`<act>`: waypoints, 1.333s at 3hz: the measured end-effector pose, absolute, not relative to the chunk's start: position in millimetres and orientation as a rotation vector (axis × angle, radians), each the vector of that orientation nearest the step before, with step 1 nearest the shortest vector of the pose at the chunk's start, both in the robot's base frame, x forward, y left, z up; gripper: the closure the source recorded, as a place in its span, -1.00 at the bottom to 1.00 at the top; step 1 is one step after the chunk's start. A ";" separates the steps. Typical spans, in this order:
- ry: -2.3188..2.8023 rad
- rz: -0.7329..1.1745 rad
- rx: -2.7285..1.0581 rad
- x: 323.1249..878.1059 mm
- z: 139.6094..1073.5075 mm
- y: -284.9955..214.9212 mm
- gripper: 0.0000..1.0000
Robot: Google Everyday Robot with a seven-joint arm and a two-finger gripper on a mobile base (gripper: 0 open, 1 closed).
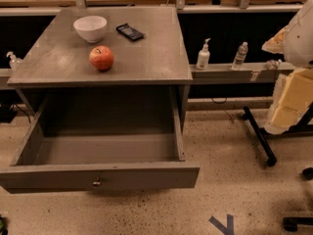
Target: Place apple into top drawer
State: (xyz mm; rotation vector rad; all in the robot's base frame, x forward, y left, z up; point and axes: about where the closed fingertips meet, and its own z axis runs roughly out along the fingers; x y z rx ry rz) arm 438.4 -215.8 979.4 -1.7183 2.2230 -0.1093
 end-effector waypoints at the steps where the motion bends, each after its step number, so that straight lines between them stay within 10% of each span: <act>1: 2.223 -0.109 -1.718 438.4 979.4 -215.8 -1.00; 3: 1.990 0.014 -1.843 562.8 976.9 -135.3 -1.00; 4: 1.743 0.258 -1.860 664.6 964.0 -4.0 -1.00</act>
Offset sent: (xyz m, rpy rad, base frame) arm 0.1019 0.0462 0.0141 0.0903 -0.0772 0.1405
